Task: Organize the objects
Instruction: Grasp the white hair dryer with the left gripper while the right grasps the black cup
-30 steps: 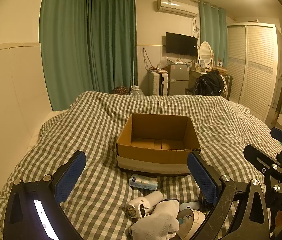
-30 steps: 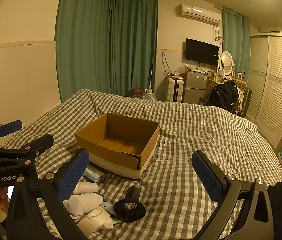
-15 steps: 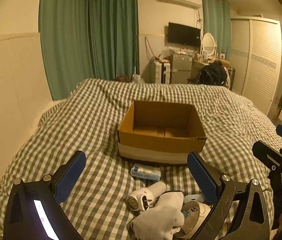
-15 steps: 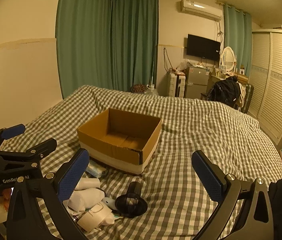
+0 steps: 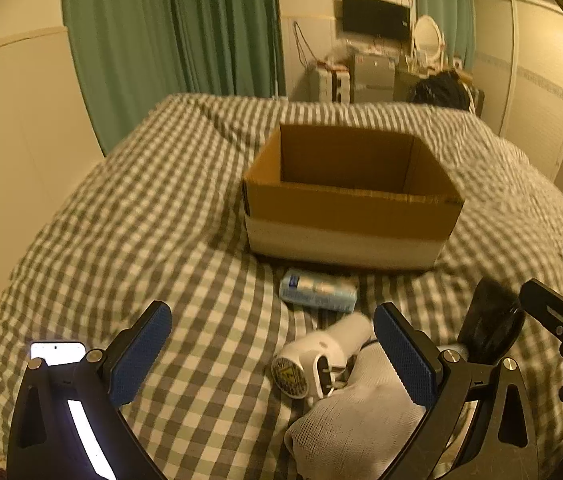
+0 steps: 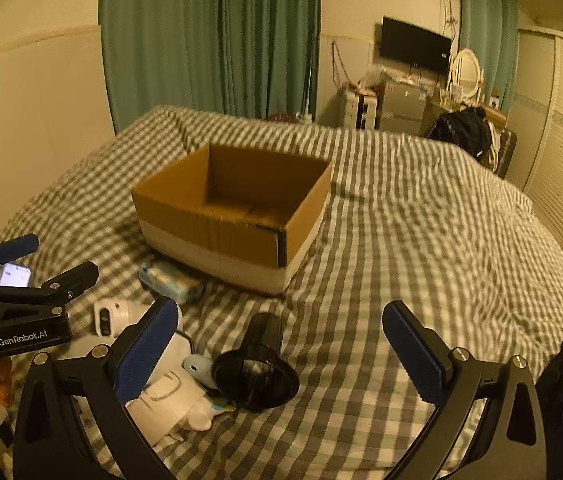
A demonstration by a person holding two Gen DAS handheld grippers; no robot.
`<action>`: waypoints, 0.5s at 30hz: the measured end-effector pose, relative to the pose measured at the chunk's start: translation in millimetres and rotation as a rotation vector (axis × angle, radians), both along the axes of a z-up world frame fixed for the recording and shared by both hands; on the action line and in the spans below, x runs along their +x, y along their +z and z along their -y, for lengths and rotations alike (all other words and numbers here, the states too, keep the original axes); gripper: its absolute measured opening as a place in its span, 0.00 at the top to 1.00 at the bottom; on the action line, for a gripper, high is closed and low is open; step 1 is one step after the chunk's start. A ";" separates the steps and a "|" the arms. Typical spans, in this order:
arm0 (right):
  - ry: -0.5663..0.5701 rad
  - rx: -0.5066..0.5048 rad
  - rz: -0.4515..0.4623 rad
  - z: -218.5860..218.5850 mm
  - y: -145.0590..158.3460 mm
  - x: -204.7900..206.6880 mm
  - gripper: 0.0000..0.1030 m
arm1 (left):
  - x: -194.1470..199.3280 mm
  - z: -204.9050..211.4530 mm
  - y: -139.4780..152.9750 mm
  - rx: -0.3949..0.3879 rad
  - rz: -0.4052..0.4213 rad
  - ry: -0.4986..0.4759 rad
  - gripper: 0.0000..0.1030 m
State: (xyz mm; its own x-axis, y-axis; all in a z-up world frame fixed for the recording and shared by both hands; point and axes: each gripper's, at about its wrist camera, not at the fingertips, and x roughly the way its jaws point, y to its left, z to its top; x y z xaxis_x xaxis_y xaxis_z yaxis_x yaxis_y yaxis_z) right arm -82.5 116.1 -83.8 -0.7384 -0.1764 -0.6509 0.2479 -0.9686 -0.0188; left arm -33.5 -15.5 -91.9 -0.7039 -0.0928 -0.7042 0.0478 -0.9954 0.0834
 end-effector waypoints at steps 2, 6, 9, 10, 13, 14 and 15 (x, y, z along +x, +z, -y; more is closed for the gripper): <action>0.005 0.007 0.025 1.1 -10.1 -4.2 0.00 | -1.9 -1.1 -6.9 -0.004 0.025 -0.002 0.00; 0.018 0.020 0.084 4.1 -31.8 -9.6 0.00 | -6.8 1.9 -23.7 0.008 0.073 -0.003 0.00; 0.023 0.030 0.121 4.8 -44.3 -13.0 0.03 | -9.6 2.0 -33.9 0.026 0.112 -0.011 0.00; 0.024 0.028 0.133 4.8 -47.2 -13.1 0.04 | -10.6 1.5 -38.0 0.031 0.125 -0.018 0.00; 0.021 0.016 0.168 1.2 -55.2 -16.2 0.12 | -13.1 -1.3 -48.6 0.045 0.160 -0.043 0.00; 0.022 0.011 0.178 0.5 -56.3 -17.5 0.13 | -13.7 -3.0 -51.4 0.042 0.165 -0.049 0.00; 0.025 0.004 0.188 -0.3 -58.0 -18.5 0.15 | -14.6 -3.3 -52.5 0.039 0.167 -0.055 0.00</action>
State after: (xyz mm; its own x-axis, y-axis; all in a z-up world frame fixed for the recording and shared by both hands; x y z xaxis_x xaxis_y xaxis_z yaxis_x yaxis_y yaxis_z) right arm -101.0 116.4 -141.8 -0.5992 -0.1901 -0.7777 0.2710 -0.9622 0.0264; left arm -48.1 -12.2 -144.4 -0.5803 -0.0277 -0.8139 -0.0177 -0.9988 0.0466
